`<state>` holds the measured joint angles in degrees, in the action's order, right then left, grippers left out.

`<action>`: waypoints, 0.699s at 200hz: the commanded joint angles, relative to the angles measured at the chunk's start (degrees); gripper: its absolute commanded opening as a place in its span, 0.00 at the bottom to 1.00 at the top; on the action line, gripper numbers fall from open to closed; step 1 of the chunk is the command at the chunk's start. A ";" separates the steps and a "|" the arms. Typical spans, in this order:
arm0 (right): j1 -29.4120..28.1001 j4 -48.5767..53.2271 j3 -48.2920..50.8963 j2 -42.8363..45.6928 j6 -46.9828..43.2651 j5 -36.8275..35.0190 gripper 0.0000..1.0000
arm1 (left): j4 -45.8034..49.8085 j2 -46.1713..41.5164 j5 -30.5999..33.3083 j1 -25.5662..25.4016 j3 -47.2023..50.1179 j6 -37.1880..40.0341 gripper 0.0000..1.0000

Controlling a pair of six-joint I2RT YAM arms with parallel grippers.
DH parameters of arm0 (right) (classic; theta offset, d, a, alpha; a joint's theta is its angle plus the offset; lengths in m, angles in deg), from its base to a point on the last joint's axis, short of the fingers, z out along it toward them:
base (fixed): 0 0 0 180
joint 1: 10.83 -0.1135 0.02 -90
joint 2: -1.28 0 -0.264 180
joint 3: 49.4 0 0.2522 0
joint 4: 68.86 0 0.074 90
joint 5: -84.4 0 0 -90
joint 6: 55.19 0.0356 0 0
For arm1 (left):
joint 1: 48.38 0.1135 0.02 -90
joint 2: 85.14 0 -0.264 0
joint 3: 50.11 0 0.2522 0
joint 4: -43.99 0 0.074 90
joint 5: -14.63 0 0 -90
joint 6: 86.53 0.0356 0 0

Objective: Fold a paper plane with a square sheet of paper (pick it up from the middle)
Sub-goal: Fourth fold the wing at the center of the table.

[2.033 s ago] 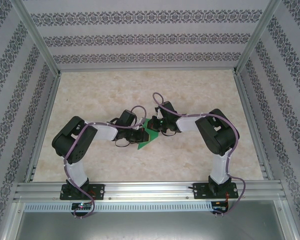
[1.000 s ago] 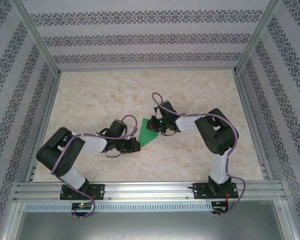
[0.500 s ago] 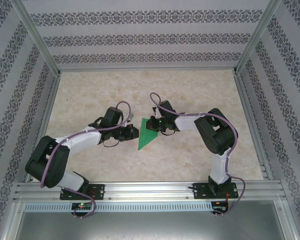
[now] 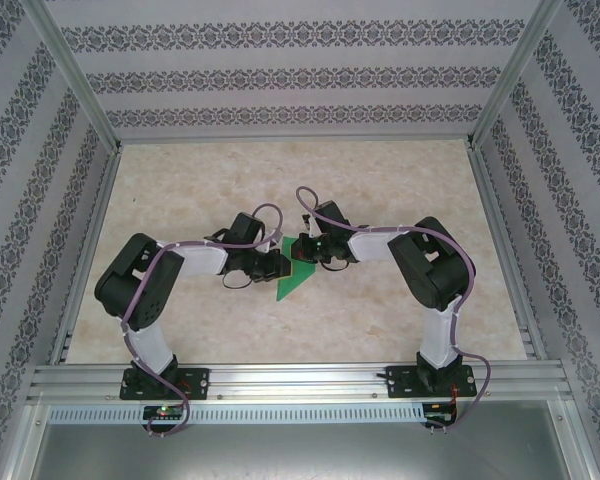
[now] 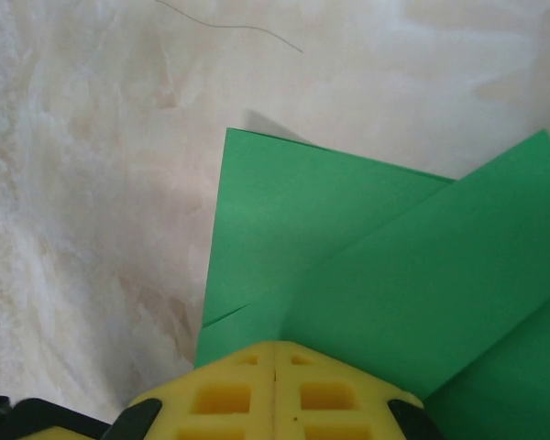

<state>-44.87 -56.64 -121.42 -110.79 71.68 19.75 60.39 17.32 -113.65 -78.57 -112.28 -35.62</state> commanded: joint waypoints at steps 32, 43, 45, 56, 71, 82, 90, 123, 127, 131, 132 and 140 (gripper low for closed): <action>-1.31 5.03 0.69 -2.72 -0.60 -1.76 0.04 | 0.14 2.05 2.07 -0.91 3.41 1.49 0.11; -1.35 5.01 0.73 -2.40 -0.31 -2.05 0.05 | 0.22 2.03 2.47 -0.91 4.91 1.54 0.10; -1.37 5.05 0.72 -2.39 -0.30 -2.12 0.05 | 0.43 2.00 2.55 -0.89 5.05 1.60 0.10; -1.38 5.14 0.60 -2.23 0.11 -2.55 0.05 | 1.53 1.80 2.70 -0.88 6.13 2.66 0.08; -1.37 5.90 0.04 -2.40 0.34 -3.50 0.05 | 3.10 0.96 3.26 -0.91 7.69 4.18 0.07; -1.29 6.28 -0.21 -2.45 0.64 -4.27 0.05 | 4.23 0.33 3.56 -0.86 8.55 5.02 0.07; -1.14 6.43 -0.34 -2.46 1.09 -4.76 0.05 | 5.06 -0.16 3.87 -0.84 8.99 5.54 0.06; -0.63 4.71 -0.09 -2.02 3.03 -5.17 0.07 | 7.35 -1.38 4.44 -0.86 9.74 7.48 0.06; -0.49 4.89 -0.23 -1.99 3.19 -5.55 0.07 | 7.52 -1.38 4.44 -0.89 9.69 7.61 0.06; -0.43 5.31 -0.49 -2.01 3.38 -6.13 0.07 | 7.62 -1.42 4.32 -0.86 9.63 7.71 0.06; -0.38 5.45 -0.60 -2.05 3.43 -6.29 0.07 | 7.64 -1.40 4.25 -0.89 9.59 7.71 0.06; 0.05 7.03 -1.31 -2.40 3.57 -7.19 0.07 | 7.29 -1.32 3.61 -0.85 9.64 7.90 0.05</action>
<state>-45.99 -55.11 -122.05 -110.79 74.08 19.31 57.09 14.94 -111.95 -78.90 -105.61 -30.77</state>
